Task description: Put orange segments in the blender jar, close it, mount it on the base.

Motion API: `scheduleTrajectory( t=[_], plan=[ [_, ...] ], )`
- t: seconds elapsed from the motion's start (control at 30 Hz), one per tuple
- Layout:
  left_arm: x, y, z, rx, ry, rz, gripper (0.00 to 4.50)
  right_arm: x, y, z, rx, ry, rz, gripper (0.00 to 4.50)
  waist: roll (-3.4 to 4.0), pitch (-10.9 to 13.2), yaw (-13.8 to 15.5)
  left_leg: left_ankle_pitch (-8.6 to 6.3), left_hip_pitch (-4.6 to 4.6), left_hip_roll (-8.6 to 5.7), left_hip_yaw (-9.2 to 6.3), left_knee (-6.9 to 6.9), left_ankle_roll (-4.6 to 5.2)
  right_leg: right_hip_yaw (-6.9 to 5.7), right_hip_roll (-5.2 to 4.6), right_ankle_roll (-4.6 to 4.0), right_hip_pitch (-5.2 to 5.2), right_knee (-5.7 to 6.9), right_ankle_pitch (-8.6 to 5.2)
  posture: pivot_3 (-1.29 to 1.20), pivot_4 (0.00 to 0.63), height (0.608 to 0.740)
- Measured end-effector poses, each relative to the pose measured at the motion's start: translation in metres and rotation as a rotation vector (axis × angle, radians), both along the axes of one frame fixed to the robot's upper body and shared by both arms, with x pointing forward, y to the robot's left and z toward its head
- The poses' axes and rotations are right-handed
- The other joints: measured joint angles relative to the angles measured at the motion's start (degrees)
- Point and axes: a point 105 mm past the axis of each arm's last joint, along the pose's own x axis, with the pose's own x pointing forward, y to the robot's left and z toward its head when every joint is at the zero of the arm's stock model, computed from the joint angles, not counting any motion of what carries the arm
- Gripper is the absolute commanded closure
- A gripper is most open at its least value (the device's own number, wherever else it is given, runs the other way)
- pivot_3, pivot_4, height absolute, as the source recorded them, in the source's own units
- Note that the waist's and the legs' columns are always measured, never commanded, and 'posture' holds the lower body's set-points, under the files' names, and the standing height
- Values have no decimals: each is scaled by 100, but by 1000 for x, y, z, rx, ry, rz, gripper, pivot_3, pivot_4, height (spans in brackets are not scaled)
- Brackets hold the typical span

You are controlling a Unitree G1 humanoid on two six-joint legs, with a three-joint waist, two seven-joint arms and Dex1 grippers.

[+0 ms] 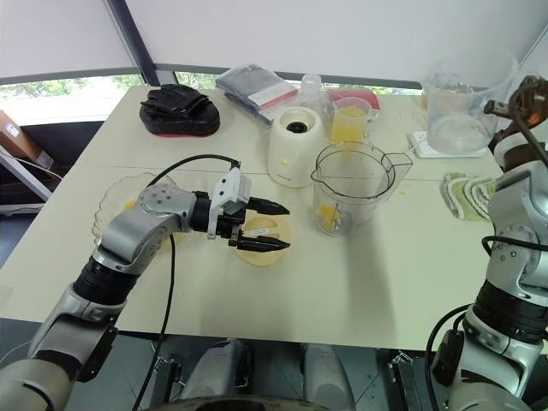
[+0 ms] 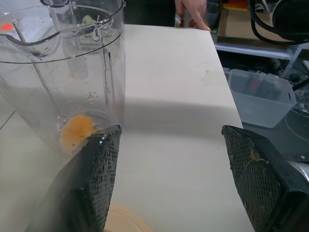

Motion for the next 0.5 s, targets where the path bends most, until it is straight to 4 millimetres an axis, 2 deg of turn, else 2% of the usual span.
scheduleTrajectory(
  t=[0.3,0.5],
  plan=[
    [2,-1,-2,4,-9,13,1033,-2,26,24,-185,-31,40,4460,-1,1,1,-1,-2,0,0,-1,2,-1,0,0,-2,-3,0,0,150,740],
    [5,0,-5,9,-7,20,1033,-5,39,30,-275,-49,59,4460,-1,2,1,-1,-2,0,1,0,2,0,0,0,-2,-3,0,0,150,740]
  ],
)
